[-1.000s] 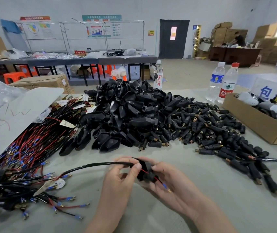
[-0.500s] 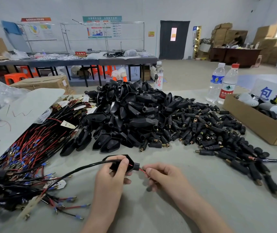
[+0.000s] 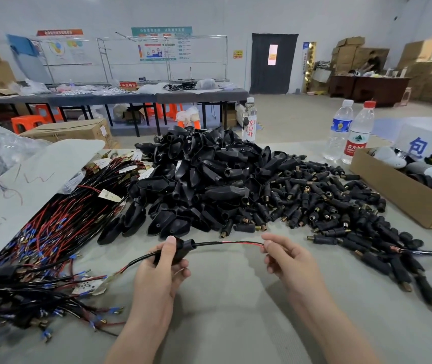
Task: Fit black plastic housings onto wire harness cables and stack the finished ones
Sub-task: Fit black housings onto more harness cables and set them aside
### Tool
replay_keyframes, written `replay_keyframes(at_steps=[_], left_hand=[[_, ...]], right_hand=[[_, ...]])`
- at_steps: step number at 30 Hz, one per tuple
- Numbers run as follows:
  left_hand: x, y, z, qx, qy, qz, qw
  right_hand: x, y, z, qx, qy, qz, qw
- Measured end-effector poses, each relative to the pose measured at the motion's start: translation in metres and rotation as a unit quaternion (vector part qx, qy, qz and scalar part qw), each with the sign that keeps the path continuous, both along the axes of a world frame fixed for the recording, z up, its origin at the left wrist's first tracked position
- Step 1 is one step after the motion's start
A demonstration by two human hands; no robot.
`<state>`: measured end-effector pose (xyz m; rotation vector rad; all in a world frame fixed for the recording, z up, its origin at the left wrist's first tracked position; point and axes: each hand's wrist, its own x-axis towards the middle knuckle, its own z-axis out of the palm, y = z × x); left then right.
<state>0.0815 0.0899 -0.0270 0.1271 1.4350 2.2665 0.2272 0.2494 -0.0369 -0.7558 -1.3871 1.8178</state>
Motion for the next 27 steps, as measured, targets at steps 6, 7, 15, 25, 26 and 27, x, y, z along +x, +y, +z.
replay_keyframes(at_steps=[6, 7, 15, 25, 26, 27], left_hand=[[-0.007, 0.002, -0.004, -0.001, -0.044, 0.024, 0.999], [-0.008, 0.002, -0.004, 0.001, -0.048, 0.026, 0.999], [-0.009, 0.000, -0.007, 0.003, -0.041, 0.031, 0.999], [0.005, 0.001, -0.003, -0.016, 0.037, 0.001, 0.999], [0.007, 0.002, -0.003, -0.016, 0.046, 0.000, 0.999], [0.008, 0.002, -0.002, -0.014, 0.055, -0.001, 0.998]], right_hand=[[0.013, 0.015, 0.004, -0.076, 0.070, -0.080, 0.992], [0.015, 0.016, 0.005, -0.082, 0.077, -0.092, 0.989], [0.026, 0.031, 0.014, -0.222, 0.182, -0.155, 0.945], [0.016, 0.009, 0.018, -0.259, 0.177, 0.002, 0.950], [0.012, 0.003, 0.017, -0.240, 0.147, 0.020, 0.959], [0.008, -0.002, 0.016, -0.229, 0.130, 0.029, 0.964]])
